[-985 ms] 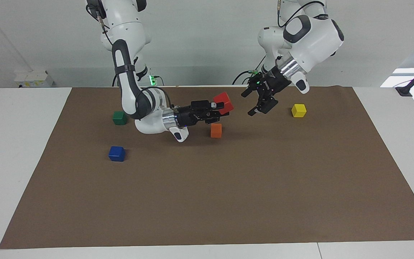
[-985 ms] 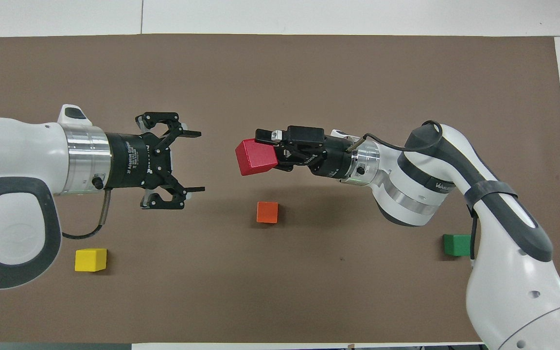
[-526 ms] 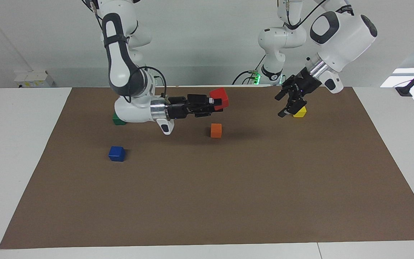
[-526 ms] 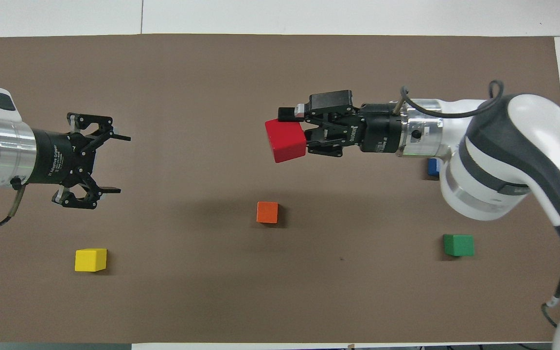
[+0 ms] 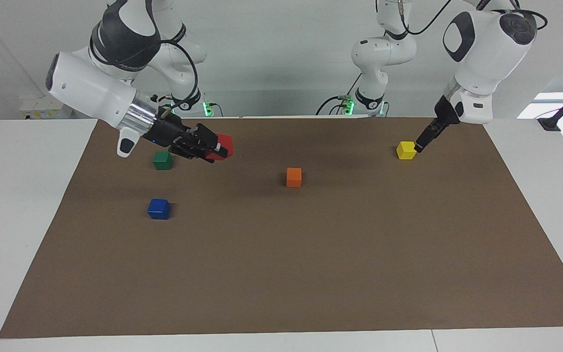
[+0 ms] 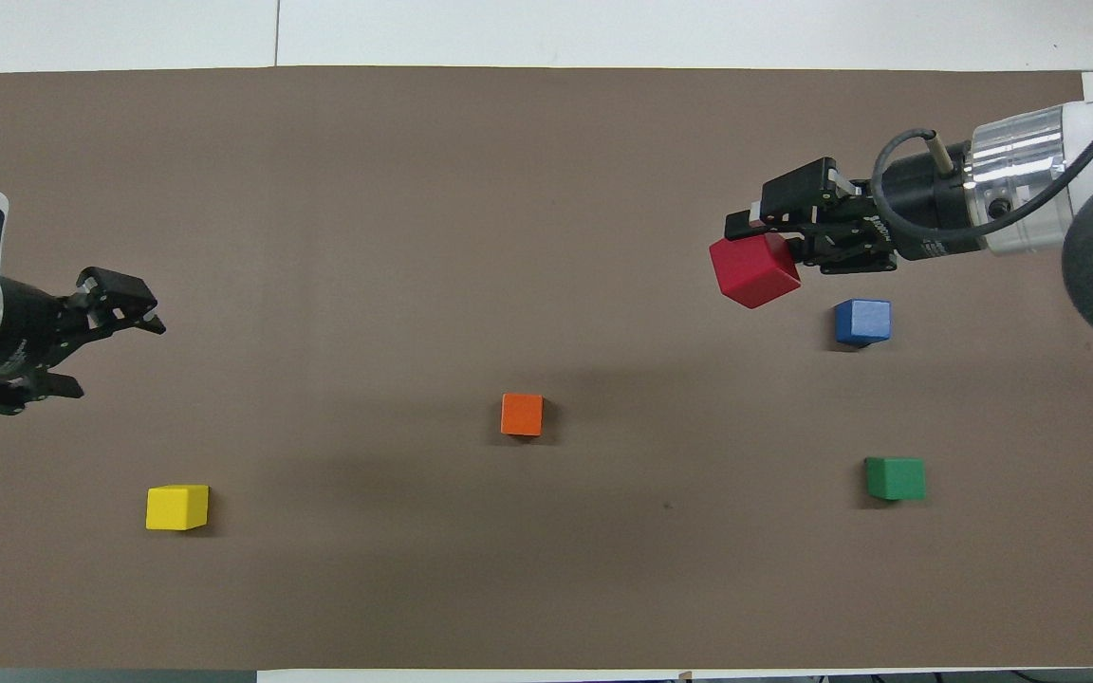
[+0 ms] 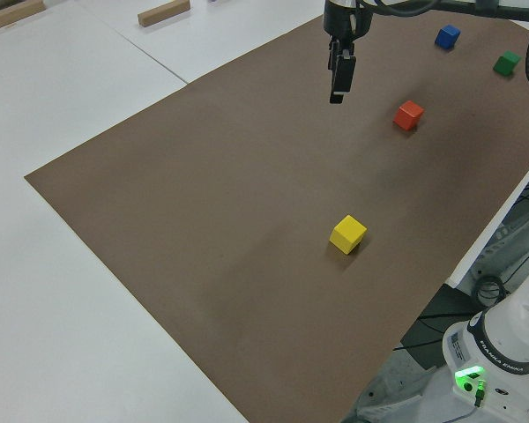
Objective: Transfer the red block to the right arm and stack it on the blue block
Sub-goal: 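Carry the red cube with the right gripper over the blue cube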
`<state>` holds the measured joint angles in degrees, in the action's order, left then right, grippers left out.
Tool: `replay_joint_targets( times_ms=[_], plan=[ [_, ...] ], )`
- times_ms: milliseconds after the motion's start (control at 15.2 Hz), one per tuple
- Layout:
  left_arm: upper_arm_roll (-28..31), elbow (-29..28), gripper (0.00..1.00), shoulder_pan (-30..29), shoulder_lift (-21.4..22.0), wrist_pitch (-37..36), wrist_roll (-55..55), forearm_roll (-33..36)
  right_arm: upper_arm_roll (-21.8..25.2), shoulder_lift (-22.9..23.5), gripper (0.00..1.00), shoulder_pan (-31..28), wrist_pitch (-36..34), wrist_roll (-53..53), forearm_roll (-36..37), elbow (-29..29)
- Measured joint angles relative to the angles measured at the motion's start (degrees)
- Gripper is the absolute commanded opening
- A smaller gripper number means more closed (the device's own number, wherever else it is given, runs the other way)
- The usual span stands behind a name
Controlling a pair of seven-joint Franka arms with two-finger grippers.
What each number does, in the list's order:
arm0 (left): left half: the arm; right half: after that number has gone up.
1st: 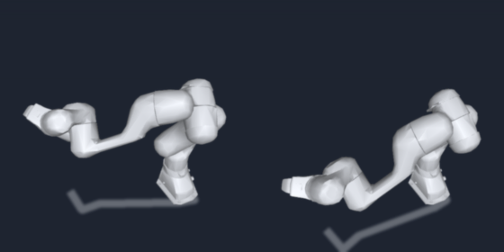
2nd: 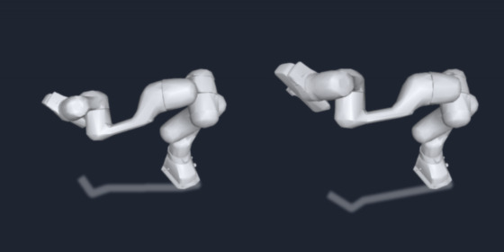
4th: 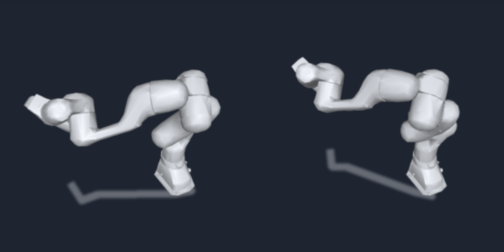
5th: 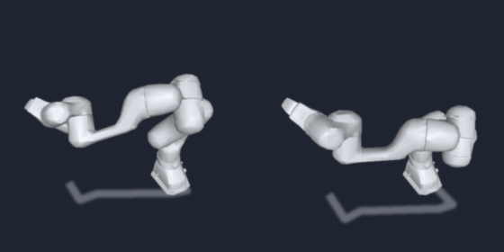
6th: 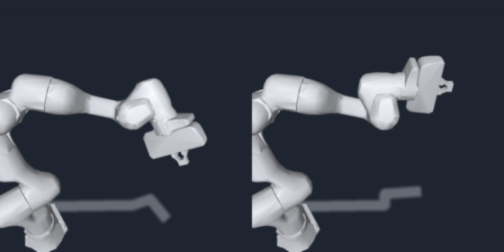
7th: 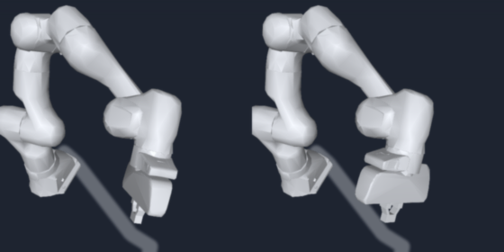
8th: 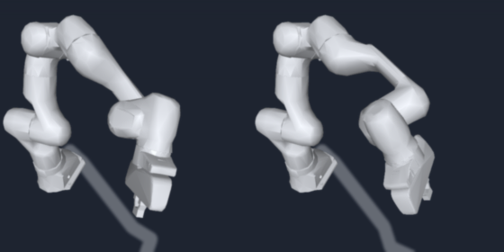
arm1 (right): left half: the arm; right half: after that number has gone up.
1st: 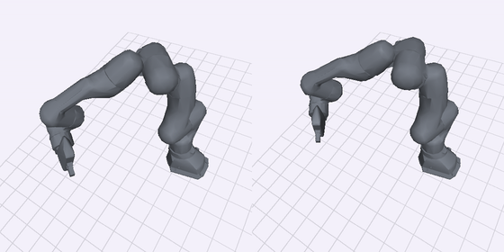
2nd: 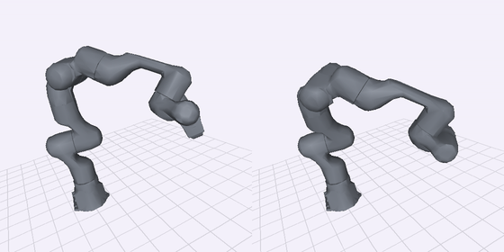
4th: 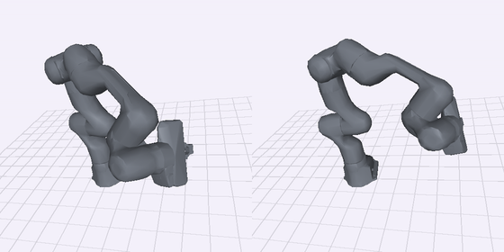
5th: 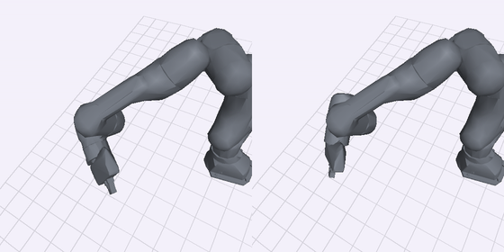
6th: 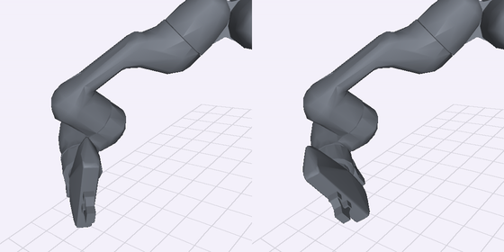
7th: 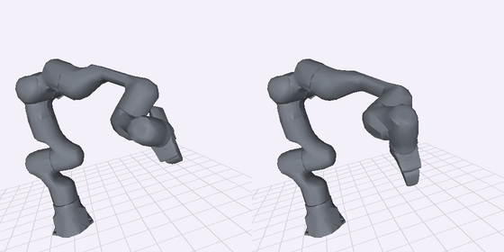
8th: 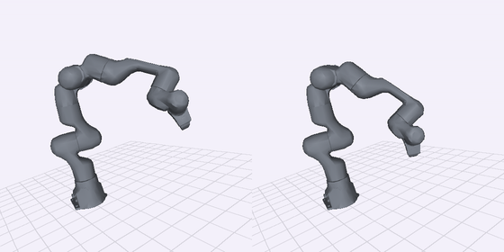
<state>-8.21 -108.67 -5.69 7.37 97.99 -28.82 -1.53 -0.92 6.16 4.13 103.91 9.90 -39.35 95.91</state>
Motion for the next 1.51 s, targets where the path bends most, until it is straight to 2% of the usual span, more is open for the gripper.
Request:
replay_joint_targets(
  times_ms=[131, 394, 526, 723, 854, 1182, 1511],
  plan=[
    [0.26, 0.06, 1.0, -0.02, -0.03, -0.95, 11.78, 3.18, -0.03, 0.21, 0.0, 0.11, 0.02, 0.13, 11.51, -0.77],
    [0.34, 0.58, 1.0, 0.48, -1.43, -1.11, 17.01, 3.52, -0.05, 0.99, 0.0, 0.24, 0.02, 0.13, 29.56, -0.83],
    [1.06, 4.39, 1.0, 1.74, -4.02, -2.0, 21.69, 3.55, -0.05, 1.26, 0.0, 0.25, 0.87, 0.13, 35.88, -0.35],
    [2.47, 12.42, 1.0, 2.57, -7.89, -4.81, 30.2, 3.58, -0.02, 1.29, 0.0, 0.03, 6.01, 0.35, 40.7, 2.71],
    [3.11, 14.56, 1.0, 2.75, -9.13, -5.87, 32.51, 3.41, 0.03, 1.18, 0.0, -0.8, 10.42, 1.77, 42.49, 5.81],
    [6.87, 14.77, 1.0, 4.59, -9.9, -7.73, 33.27, 0.73, 0.06, -1.3, 0.0, -1.94, 24.62, 4.13, 43.34, 16.26],
    [6.91, 14.78, 1.0, 5.58, -9.73, -7.73, 33.27, 0.71, 0.09, -2.83, 0.0, -3.98, 32.27, 4.25, 45.13, 23.07]
  ],
)
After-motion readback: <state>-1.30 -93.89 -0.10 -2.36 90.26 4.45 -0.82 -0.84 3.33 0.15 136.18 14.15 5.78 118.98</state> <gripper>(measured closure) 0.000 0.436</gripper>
